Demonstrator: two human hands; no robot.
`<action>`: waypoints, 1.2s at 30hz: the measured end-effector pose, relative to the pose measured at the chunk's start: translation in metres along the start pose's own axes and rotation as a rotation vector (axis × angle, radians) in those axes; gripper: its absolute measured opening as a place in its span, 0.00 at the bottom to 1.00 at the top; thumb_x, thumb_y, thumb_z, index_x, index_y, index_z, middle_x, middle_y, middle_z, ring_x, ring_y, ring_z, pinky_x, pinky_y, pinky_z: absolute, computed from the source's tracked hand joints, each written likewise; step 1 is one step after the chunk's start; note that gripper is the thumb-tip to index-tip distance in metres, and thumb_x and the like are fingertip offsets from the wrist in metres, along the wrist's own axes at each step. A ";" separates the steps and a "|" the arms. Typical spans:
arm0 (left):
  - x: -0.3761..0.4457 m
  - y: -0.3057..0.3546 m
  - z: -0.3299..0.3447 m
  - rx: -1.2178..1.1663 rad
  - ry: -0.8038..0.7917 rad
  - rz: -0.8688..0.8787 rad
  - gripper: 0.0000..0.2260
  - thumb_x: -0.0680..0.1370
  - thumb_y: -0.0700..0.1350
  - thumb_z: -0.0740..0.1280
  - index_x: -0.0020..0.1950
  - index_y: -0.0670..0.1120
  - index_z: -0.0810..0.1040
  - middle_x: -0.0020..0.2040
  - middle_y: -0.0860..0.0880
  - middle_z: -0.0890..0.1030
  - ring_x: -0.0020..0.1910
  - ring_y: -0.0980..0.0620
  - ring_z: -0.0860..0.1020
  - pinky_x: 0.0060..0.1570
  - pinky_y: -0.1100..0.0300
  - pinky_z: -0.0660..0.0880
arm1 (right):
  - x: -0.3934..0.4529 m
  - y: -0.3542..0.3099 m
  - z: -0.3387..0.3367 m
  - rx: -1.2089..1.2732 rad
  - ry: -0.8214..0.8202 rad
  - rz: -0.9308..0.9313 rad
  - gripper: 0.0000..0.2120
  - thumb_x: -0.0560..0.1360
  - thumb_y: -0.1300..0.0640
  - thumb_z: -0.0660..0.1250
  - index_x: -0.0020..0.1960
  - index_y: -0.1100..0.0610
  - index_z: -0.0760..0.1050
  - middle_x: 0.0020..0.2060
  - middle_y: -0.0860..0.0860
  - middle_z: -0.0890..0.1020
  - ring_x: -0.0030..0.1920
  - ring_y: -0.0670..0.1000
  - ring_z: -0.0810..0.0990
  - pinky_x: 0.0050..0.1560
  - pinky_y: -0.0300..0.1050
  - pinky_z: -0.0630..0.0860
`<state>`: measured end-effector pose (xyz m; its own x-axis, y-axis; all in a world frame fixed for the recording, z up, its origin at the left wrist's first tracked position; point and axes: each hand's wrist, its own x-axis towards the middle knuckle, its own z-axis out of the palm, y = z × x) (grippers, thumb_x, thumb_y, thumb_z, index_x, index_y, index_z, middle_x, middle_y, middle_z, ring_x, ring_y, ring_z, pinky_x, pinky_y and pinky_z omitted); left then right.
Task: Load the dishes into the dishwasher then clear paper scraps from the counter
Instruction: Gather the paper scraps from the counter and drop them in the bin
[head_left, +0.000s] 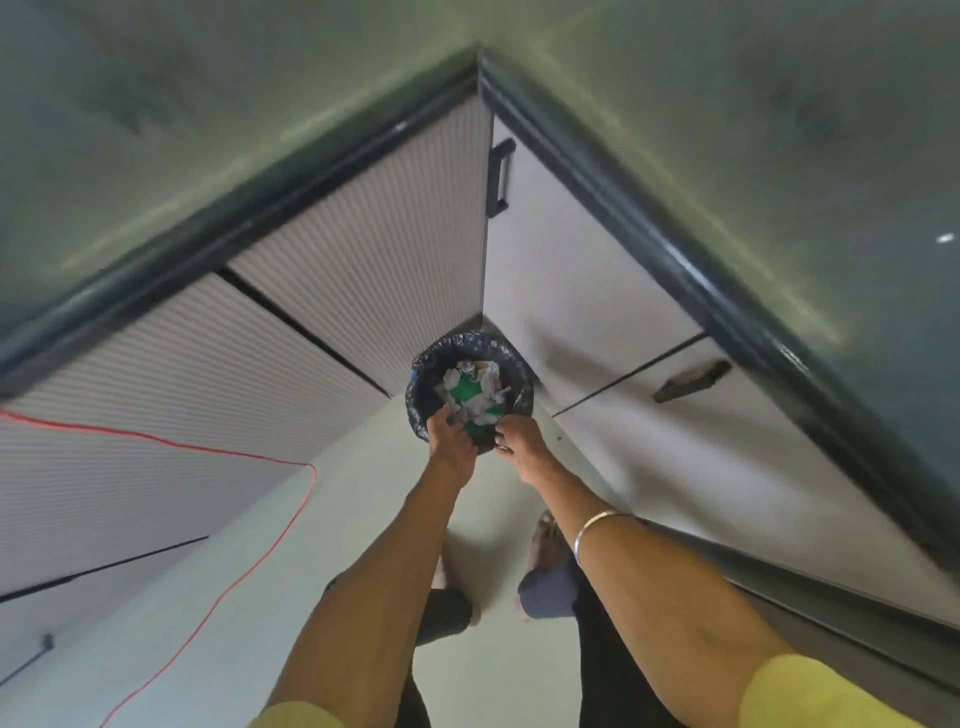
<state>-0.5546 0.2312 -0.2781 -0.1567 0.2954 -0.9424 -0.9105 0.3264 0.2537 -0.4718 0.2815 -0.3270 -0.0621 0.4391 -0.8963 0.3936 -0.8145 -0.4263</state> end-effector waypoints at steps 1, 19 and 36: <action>-0.014 0.002 0.000 0.037 0.010 0.029 0.22 0.83 0.50 0.57 0.70 0.36 0.69 0.45 0.50 0.73 0.46 0.51 0.77 0.50 0.60 0.74 | -0.023 -0.008 -0.003 -0.068 -0.003 -0.040 0.17 0.81 0.67 0.54 0.67 0.70 0.70 0.60 0.64 0.77 0.58 0.60 0.78 0.59 0.53 0.78; -0.233 0.036 0.003 1.436 0.075 0.488 0.18 0.84 0.46 0.54 0.66 0.35 0.72 0.65 0.35 0.74 0.65 0.37 0.72 0.65 0.46 0.70 | -0.290 -0.086 -0.057 -1.069 0.069 -0.413 0.20 0.81 0.58 0.56 0.71 0.61 0.68 0.67 0.59 0.74 0.69 0.59 0.70 0.63 0.53 0.71; -0.250 0.076 0.031 1.701 0.034 0.780 0.18 0.84 0.45 0.52 0.64 0.33 0.71 0.63 0.35 0.73 0.61 0.38 0.73 0.63 0.44 0.70 | -0.318 -0.117 -0.054 -1.055 0.200 -0.532 0.19 0.82 0.54 0.55 0.68 0.63 0.70 0.63 0.59 0.74 0.65 0.61 0.73 0.63 0.55 0.71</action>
<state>-0.5729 0.2104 -0.0163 -0.3223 0.7909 -0.5202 0.6642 0.5805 0.4710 -0.4486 0.2580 0.0144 -0.3383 0.7535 -0.5637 0.9257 0.1587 -0.3433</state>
